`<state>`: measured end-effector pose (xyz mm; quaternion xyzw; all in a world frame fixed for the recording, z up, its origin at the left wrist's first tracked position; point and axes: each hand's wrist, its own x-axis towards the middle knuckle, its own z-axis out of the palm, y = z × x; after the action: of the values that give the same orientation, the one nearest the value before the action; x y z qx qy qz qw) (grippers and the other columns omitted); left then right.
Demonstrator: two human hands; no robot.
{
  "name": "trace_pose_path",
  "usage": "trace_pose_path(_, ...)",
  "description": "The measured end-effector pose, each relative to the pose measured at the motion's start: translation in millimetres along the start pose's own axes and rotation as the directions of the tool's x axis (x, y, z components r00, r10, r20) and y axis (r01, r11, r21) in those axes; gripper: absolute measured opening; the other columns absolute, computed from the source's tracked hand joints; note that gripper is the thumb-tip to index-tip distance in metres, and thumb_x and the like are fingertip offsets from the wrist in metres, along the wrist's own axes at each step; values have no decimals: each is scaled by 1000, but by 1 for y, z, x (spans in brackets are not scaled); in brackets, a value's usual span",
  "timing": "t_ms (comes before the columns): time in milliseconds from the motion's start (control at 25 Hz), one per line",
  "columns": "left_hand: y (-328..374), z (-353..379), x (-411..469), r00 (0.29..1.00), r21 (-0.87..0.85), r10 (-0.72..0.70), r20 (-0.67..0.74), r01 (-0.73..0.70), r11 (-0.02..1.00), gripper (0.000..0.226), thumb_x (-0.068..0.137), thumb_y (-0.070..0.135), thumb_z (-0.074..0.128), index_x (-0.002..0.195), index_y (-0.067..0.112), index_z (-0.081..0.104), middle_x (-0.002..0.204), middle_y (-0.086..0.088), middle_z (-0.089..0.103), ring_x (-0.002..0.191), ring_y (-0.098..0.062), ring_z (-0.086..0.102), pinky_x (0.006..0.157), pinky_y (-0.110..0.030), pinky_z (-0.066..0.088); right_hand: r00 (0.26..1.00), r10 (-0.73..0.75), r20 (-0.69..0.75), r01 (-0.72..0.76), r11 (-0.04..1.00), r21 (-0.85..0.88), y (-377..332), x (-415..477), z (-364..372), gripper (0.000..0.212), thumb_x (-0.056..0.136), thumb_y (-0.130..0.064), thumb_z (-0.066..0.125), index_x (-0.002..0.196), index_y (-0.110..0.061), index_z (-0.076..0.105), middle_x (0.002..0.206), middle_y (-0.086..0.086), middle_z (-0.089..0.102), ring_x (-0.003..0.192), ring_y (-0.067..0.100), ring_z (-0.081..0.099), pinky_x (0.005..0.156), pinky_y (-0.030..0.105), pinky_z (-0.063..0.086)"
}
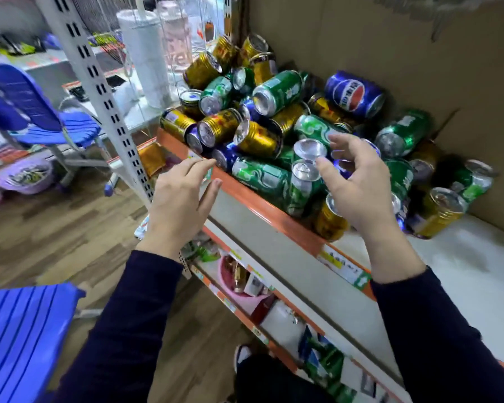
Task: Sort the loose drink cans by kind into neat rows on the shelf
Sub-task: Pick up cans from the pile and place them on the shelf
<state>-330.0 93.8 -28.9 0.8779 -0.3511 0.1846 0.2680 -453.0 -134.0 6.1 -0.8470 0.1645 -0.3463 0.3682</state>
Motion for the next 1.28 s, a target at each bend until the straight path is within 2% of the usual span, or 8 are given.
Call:
trace_pose_path(120, -27, 16, 37, 1000, -19, 8, -5, -8, 1000, 36, 96, 26, 55, 127, 8, 59, 124, -8, 61, 113, -25, 58, 93, -44, 46, 1000, -25, 2, 25, 1000, -11, 5, 45, 29, 36, 87, -30, 62, 122, -21, 58, 112, -9, 56, 105, 5, 55, 90, 14, 42)
trace_pose_path(280, -56, 35, 99, 999, -37, 37, -13, -37, 999, 34, 95, 24, 57, 124, 7, 60, 121, -8, 62, 109, -26, 59, 90, -41, 47, 1000, -8, 10, 8, 999, -35, 16, 110, 62, 36, 87, -26, 64, 122, -17, 59, 114, 1, 61, 103, 13, 57, 93, 29, 47)
trace_pose_path(440, -79, 51, 143, 1000, -68, 9, 14, -8, 998, 36, 96, 27, 53, 127, 10, 57, 124, -6, 59, 112, -24, 56, 92, -36, 44, 992, 97, 80, -88, 990, -108, 27, 161, 84, 41, 88, -37, 64, 124, -18, 59, 106, -5, 61, 97, 9, 56, 77, 10, 39)
trace_pose_path(480, -84, 54, 152, 1000, -76, 6, 17, -5, 997, 36, 96, 28, 53, 128, 11, 57, 124, -6, 59, 111, -24, 56, 91, -36, 43, 989, 125, 81, -113, 983, -142, 29, 171, 90, 43, 88, -41, 63, 124, -18, 59, 103, -5, 61, 96, 10, 57, 74, 10, 37)
trace_pose_path(760, -122, 74, 207, 997, -131, 69, 24, -65, 989, 33, 95, 27, 56, 123, 9, 60, 117, -8, 63, 105, -28, 59, 90, -41, 46, 949, 314, -16, -292, 862, -414, 30, 220, 115, 70, 81, -70, 51, 122, -13, 45, 114, 15, 60, 104, 35, 56, 75, 31, 36)
trace_pose_path(960, -151, 84, 244, 980, -186, 192, 40, -182, 966, 33, 94, 24, 58, 121, 4, 61, 117, -10, 64, 106, -28, 60, 91, -37, 45, 854, 518, -47, -470, 730, -496, 14, 228, 136, 93, 74, -76, 55, 137, -14, 28, 130, 16, 52, 112, 37, 54, 78, 35, 37)
trace_pose_path(1160, -173, 89, 272, 953, -270, 288, 90, -255, 928, 37, 95, 27, 57, 122, 2, 61, 119, -12, 63, 108, -30, 59, 92, -36, 43, 757, 641, -126, -635, 676, -375, 3, 216, 141, 85, 74, -62, 64, 137, -11, 39, 131, 13, 53, 117, 31, 51, 80, 30, 35)
trace_pose_path(1280, -177, 93, 283, 937, -162, 275, 214, -244, 956, 44, 97, 38, 49, 119, 2, 61, 112, -17, 64, 107, -35, 56, 89, -43, 45, 779, 597, -193, -627, 728, -277, -4, 194, 150, 60, 71, -60, 54, 105, -12, 64, 101, 11, 65, 96, 29, 59, 72, 32, 37)
